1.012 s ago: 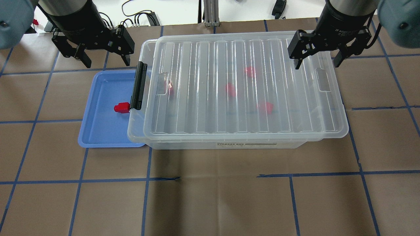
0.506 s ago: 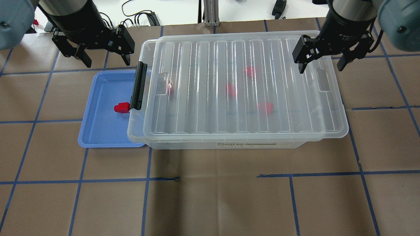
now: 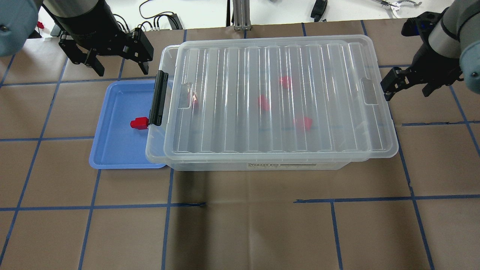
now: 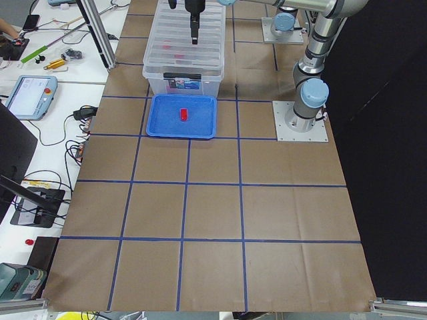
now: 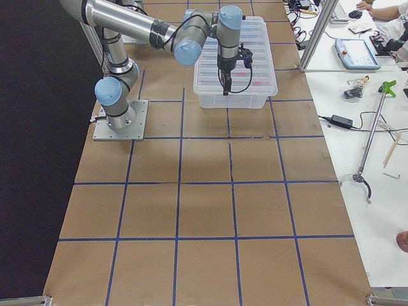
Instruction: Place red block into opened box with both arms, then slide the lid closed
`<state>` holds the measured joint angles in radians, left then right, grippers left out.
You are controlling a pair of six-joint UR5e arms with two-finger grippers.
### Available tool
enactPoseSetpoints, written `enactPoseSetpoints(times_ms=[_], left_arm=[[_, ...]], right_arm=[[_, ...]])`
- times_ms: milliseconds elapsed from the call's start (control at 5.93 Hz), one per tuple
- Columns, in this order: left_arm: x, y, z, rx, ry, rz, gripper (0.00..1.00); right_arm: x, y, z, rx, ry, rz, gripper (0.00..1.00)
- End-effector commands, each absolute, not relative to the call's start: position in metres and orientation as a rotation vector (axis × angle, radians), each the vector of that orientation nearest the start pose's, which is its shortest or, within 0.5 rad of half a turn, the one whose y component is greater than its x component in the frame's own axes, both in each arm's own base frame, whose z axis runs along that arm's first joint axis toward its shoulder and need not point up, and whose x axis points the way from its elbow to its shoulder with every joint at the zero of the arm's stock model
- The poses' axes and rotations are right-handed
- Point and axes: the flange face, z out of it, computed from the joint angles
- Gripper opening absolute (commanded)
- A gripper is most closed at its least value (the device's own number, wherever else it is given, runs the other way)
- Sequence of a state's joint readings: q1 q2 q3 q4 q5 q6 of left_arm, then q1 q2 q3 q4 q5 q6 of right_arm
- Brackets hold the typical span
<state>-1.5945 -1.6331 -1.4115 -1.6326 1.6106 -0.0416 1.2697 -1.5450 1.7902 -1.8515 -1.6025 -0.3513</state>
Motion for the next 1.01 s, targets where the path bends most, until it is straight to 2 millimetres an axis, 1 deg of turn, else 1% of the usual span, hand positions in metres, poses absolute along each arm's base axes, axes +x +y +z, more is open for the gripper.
enactPoseSetpoints(times_ms=[0, 169, 337, 506, 675, 843], left_arm=[[-0.14, -0.518, 0.529, -0.034, 3.102, -0.05, 0.98], [-0.138, -0.519, 0.529, -0.032, 3.11, -0.056, 0.98], [-0.138, -0.519, 0.528, 0.004, 3.111, -0.053, 0.98], [-0.138, -0.522, 0.525, 0.106, 3.108, -0.042, 0.98], [-0.14, -0.522, 0.52, 0.234, 3.098, -0.021, 0.98], [-0.14, -0.518, 0.513, 0.403, 3.086, 0.0, 0.98]], right_arm=[[-0.034, -0.516, 0.371, -0.065, 3.172, -0.022, 1.0], [-0.033, -0.521, 0.367, -0.048, 3.159, -0.014, 1.0], [-0.027, -0.523, 0.364, 0.025, 3.098, -0.029, 1.0], [-0.027, -0.525, 0.358, 0.017, 3.093, -0.012, 1.0], [-0.029, -0.529, 0.347, 0.006, 3.09, 0.016, 1.0], [-0.032, -0.534, 0.344, -0.103, 3.101, -0.009, 1.0]])
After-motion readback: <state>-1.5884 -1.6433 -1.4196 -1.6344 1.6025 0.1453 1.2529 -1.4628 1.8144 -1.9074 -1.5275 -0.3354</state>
